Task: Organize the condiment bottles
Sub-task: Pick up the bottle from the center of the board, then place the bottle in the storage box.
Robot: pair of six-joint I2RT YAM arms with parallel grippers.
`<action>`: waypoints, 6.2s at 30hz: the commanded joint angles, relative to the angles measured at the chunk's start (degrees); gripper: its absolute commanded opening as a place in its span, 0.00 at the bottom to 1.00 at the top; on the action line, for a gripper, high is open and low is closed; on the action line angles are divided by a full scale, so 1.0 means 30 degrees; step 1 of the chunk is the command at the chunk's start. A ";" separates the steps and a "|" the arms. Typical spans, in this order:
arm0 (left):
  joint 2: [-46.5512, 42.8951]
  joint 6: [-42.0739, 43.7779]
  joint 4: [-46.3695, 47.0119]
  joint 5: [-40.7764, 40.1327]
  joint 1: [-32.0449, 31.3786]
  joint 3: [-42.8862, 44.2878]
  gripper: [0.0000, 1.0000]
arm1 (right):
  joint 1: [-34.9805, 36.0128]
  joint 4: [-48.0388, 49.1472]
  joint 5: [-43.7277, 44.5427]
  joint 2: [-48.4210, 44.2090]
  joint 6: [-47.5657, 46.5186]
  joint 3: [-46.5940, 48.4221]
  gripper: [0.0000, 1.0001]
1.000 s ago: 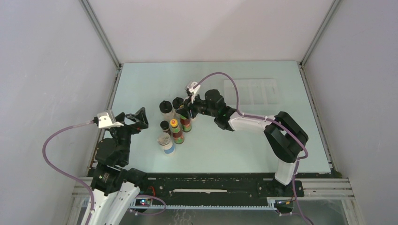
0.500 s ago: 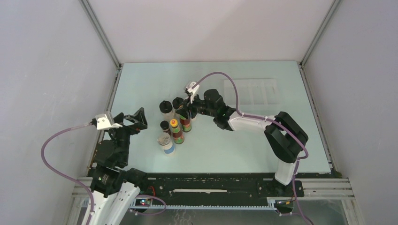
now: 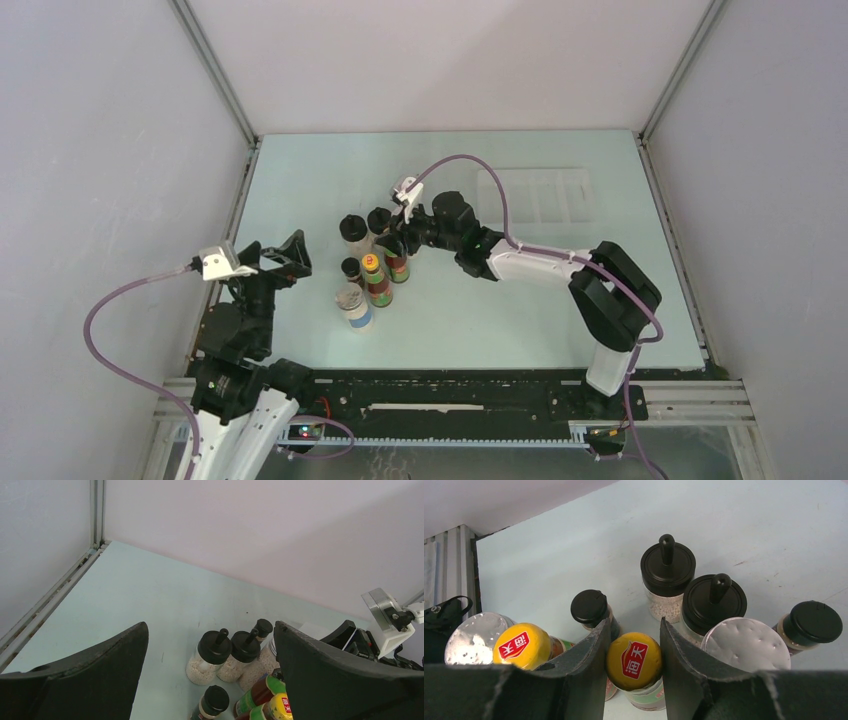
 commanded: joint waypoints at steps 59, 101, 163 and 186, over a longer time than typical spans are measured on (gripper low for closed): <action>-0.0021 0.0596 0.0026 -0.0977 0.0300 -0.0692 1.00 | -0.0833 -0.2323 0.4199 -0.8930 -0.0779 -0.2794 0.00; 0.1355 0.0714 0.0589 -0.0523 0.0932 -0.0756 1.00 | -1.4771 -0.3053 0.4380 -0.6700 -0.0223 0.1822 0.00; 0.1532 0.0831 0.1618 0.0849 0.2014 -0.1332 1.00 | -1.7950 -0.1589 0.3670 0.1114 0.0271 0.5558 0.00; 0.1377 0.0688 0.1559 0.1120 0.2028 -0.1335 1.00 | -1.8184 0.0026 0.3692 0.0550 0.0851 0.2524 0.00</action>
